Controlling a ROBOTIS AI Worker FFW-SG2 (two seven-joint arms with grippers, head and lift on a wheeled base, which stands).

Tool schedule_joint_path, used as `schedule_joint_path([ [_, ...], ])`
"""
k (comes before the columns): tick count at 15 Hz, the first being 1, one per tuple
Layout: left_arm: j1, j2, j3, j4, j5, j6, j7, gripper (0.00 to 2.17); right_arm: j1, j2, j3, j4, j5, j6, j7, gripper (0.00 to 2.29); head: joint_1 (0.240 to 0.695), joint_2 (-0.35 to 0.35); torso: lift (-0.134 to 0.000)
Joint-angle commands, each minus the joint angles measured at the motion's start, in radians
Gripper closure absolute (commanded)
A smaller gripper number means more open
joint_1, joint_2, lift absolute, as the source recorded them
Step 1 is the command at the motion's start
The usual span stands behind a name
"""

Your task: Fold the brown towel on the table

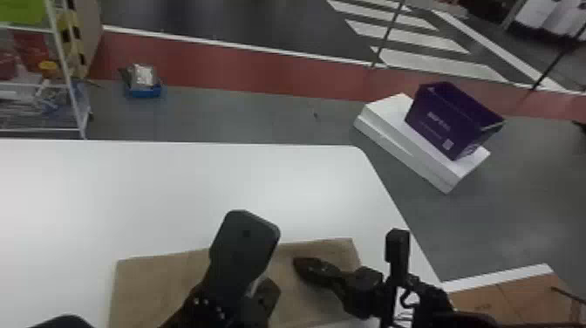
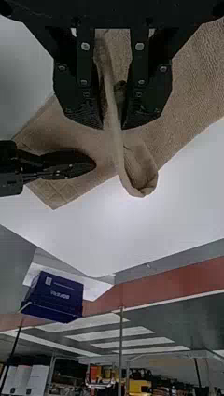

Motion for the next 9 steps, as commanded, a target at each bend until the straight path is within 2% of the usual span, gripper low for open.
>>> schedule_joint_path([
  [1, 0.0, -0.007, 0.012, 0.002, 0.035, 0.0, -0.008, 0.0, 0.0, 0.001, -0.001, -0.018, -0.011, 0.038, 0.0, 1.52, 0.695, -0.35, -0.124],
  [2, 0.0, -0.007, 0.016, 0.003, 0.044, -0.003, -0.013, 0.02, 0.0, 0.001, -0.001, -0.02, -0.011, 0.044, 0.0, 1.43, 0.695, -0.35, -0.124],
  [6, 0.015, -0.007, 0.041, 0.003, 0.051, -0.009, -0.011, 0.02, 0.0, 0.0, -0.029, -0.038, -0.017, 0.136, 0.006, 1.43, 0.695, -0.35, -0.124],
  [7, 0.031, -0.007, 0.052, -0.004, 0.05, -0.024, -0.011, 0.02, 0.002, 0.0, -0.05, -0.054, -0.039, 0.173, 0.014, 1.34, 0.695, -0.35, -0.124],
  [8, 0.055, -0.007, 0.066, -0.009, 0.048, -0.067, -0.013, 0.02, 0.012, -0.002, -0.075, -0.077, -0.059, 0.192, 0.031, 1.11, 0.695, -0.35, -0.124],
  [9, 0.071, -0.007, 0.073, -0.012, 0.045, -0.116, -0.011, 0.02, 0.023, -0.003, -0.092, -0.106, -0.074, 0.235, 0.04, 1.06, 0.695, -0.35, -0.124],
])
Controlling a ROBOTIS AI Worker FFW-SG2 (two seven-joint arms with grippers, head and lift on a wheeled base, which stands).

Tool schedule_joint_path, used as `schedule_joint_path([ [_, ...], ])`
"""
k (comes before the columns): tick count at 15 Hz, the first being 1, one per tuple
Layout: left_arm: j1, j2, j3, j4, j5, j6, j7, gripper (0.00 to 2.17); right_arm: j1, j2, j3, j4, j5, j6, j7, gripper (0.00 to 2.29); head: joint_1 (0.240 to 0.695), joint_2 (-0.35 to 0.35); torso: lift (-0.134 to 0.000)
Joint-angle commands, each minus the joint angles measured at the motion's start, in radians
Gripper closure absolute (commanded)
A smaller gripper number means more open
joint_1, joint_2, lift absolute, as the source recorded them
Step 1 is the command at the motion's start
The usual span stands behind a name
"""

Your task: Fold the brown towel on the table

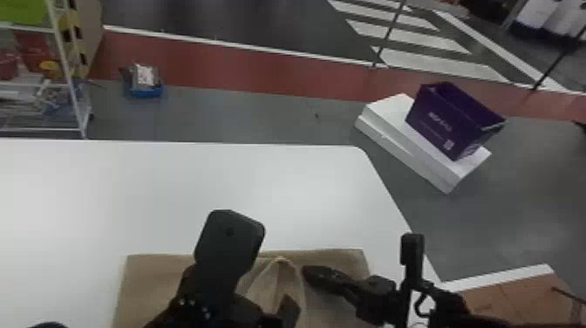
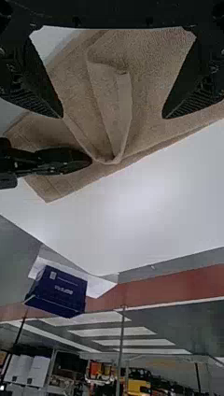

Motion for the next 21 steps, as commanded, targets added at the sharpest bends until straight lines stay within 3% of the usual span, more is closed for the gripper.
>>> schedule_joint_path([
  [1, 0.037, -0.007, 0.041, -0.015, -0.007, -0.065, 0.001, 0.02, 0.02, -0.001, -0.046, -0.067, -0.031, 0.094, 0.01, 0.97, 0.695, -0.35, -0.124],
  [4, 0.086, -0.007, 0.128, -0.045, -0.002, -0.062, -0.051, 0.02, 0.022, -0.011, -0.112, -0.11, -0.095, 0.195, 0.035, 0.94, 0.695, -0.35, -0.124],
  [6, 0.109, -0.007, 0.17, -0.015, -0.001, -0.077, -0.105, 0.03, 0.022, -0.009, -0.126, -0.112, -0.118, 0.183, 0.039, 0.94, 0.695, -0.35, -0.124],
  [9, 0.149, -0.007, 0.204, 0.047, -0.002, -0.246, -0.129, 0.09, 0.029, -0.003, -0.159, -0.124, -0.243, 0.21, 0.107, 0.94, 0.695, -0.35, -0.124],
  [11, 0.169, 0.009, 0.23, 0.074, 0.002, -0.359, -0.16, 0.1, 0.049, 0.011, -0.147, -0.184, -0.253, 0.253, 0.107, 0.94, 0.695, -0.35, -0.124],
  [13, 0.179, 0.009, 0.266, 0.117, 0.01, -0.415, -0.197, 0.11, 0.057, 0.017, -0.118, -0.204, -0.335, 0.299, 0.116, 0.95, 0.695, -0.35, -0.124],
  [14, 0.179, 0.008, 0.277, 0.146, 0.01, -0.445, -0.209, 0.14, 0.055, 0.023, -0.078, -0.215, -0.339, 0.302, 0.111, 0.95, 0.695, -0.35, -0.124],
  [17, 0.173, 0.008, 0.296, 0.225, 0.01, -0.497, -0.247, 0.16, 0.049, 0.029, 0.12, -0.264, -0.241, 0.281, 0.021, 0.95, 0.695, -0.35, -0.124],
  [19, 0.17, 0.008, 0.305, 0.244, 0.008, -0.497, -0.251, 0.16, 0.046, 0.031, 0.218, -0.294, -0.16, 0.302, -0.025, 0.95, 0.695, -0.276, -0.124],
  [21, 0.169, 0.005, 0.322, 0.25, 0.01, -0.497, -0.26, 0.16, 0.046, 0.029, 0.269, -0.345, -0.078, 0.395, -0.027, 0.95, 0.695, -0.224, -0.124],
])
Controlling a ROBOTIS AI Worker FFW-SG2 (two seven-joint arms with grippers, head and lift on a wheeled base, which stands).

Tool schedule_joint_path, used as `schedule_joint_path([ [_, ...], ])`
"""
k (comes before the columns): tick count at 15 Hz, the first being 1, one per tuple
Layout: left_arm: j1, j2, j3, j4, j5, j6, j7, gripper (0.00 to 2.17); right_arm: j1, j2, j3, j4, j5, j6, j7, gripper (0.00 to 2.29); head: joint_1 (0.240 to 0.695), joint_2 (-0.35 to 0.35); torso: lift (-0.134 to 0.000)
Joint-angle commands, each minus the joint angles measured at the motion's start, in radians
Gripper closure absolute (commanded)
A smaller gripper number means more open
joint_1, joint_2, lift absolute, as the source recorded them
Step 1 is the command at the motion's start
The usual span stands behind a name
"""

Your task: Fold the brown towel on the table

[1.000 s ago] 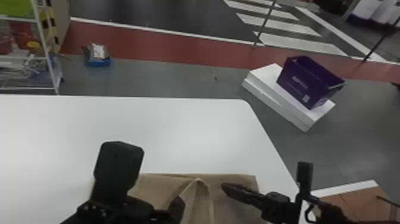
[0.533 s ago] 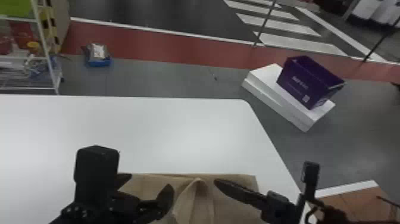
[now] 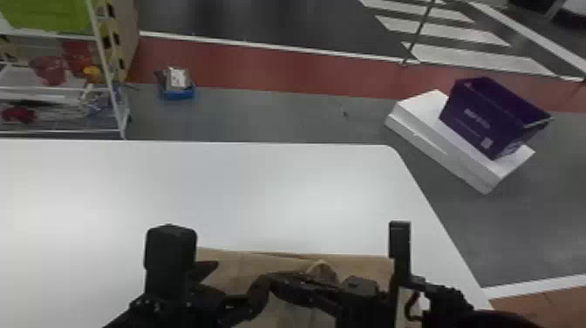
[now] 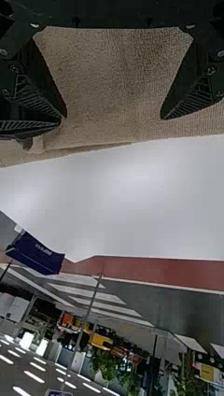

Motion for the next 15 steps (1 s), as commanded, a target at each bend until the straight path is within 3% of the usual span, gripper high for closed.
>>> schedule_joint_path([
  [1, -0.005, -0.004, 0.014, 0.007, 0.003, 0.0, -0.002, 0.16, 0.007, -0.001, 0.043, -0.07, 0.089, 0.094, 0.002, 0.95, 0.695, -0.208, -0.124],
  [4, -0.011, -0.007, 0.014, 0.019, 0.003, -0.025, -0.002, 0.16, 0.059, -0.024, -0.002, -0.164, 0.157, 0.179, 0.006, 0.95, 0.695, -0.196, -0.124],
  [10, -0.013, -0.01, 0.011, 0.025, 0.004, -0.049, 0.002, 0.16, 0.059, -0.033, -0.169, -0.133, 0.14, 0.158, 0.002, 0.95, 0.695, -0.316, -0.124],
  [13, -0.005, -0.007, 0.015, 0.036, 0.004, -0.111, 0.01, 0.16, 0.084, -0.029, -0.219, -0.149, 0.012, 0.127, 0.047, 0.95, 0.695, -0.35, -0.124],
  [15, -0.006, -0.007, 0.017, 0.059, -0.006, -0.151, 0.014, 0.16, 0.113, -0.023, -0.181, -0.182, 0.008, 0.124, 0.052, 0.95, 0.695, -0.344, -0.124],
])
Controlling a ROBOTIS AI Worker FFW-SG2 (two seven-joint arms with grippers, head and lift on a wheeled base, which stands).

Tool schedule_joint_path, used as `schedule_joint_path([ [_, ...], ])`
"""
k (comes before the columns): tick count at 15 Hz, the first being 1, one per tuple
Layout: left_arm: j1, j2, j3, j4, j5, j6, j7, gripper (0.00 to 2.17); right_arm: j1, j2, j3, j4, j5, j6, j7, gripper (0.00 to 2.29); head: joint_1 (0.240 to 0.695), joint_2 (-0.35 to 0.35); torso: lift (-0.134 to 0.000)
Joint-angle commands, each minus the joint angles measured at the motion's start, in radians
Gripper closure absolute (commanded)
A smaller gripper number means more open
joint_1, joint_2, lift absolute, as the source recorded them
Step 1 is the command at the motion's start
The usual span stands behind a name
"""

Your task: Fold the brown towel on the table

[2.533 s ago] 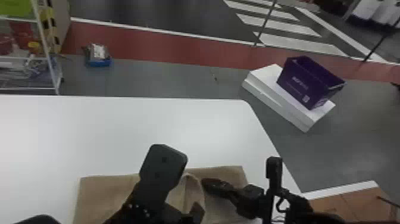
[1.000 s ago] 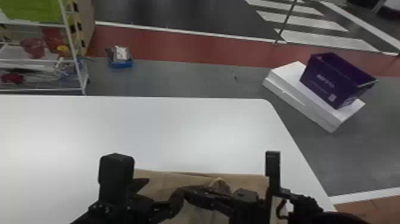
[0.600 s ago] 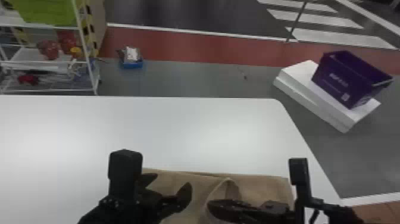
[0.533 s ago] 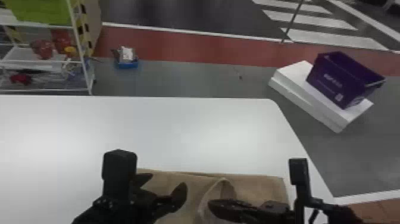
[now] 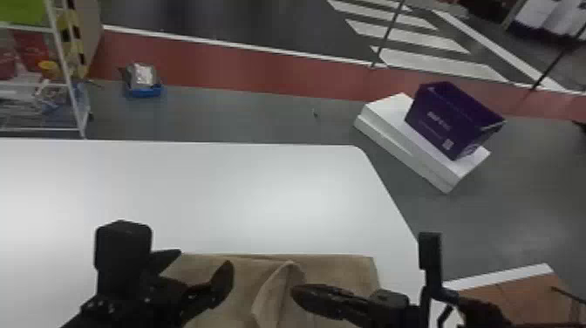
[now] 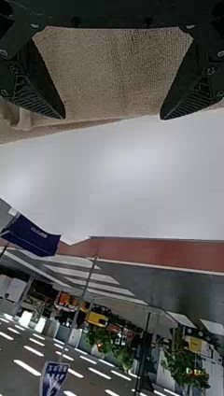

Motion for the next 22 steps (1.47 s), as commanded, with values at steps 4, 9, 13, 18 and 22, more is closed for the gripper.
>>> schedule_joint_path([
  [4, -0.001, 0.002, 0.014, 0.056, -0.017, -0.065, 0.003, 0.16, 0.03, 0.004, 0.098, -0.037, -0.003, 0.006, 0.008, 0.95, 0.695, -0.293, -0.124],
  [9, -0.002, 0.005, 0.009, 0.078, -0.024, -0.09, 0.003, 0.17, 0.033, -0.025, 0.3, 0.004, 0.158, -0.003, -0.058, 0.95, 0.695, -0.217, -0.124],
  [13, 0.008, 0.007, 0.012, 0.067, -0.024, -0.096, 0.001, 0.17, 0.05, -0.033, 0.305, -0.01, 0.204, -0.01, -0.141, 0.95, 0.695, -0.193, -0.124],
  [18, 0.01, 0.007, 0.012, 0.067, -0.024, -0.099, 0.003, 0.19, 0.097, -0.018, 0.198, -0.051, 0.192, 0.003, -0.231, 0.95, 0.695, -0.252, -0.124],
  [22, 0.019, 0.008, 0.012, 0.056, -0.024, -0.115, 0.001, 0.19, 0.094, 0.001, 0.058, -0.05, 0.173, 0.055, -0.289, 0.95, 0.695, -0.341, -0.124],
])
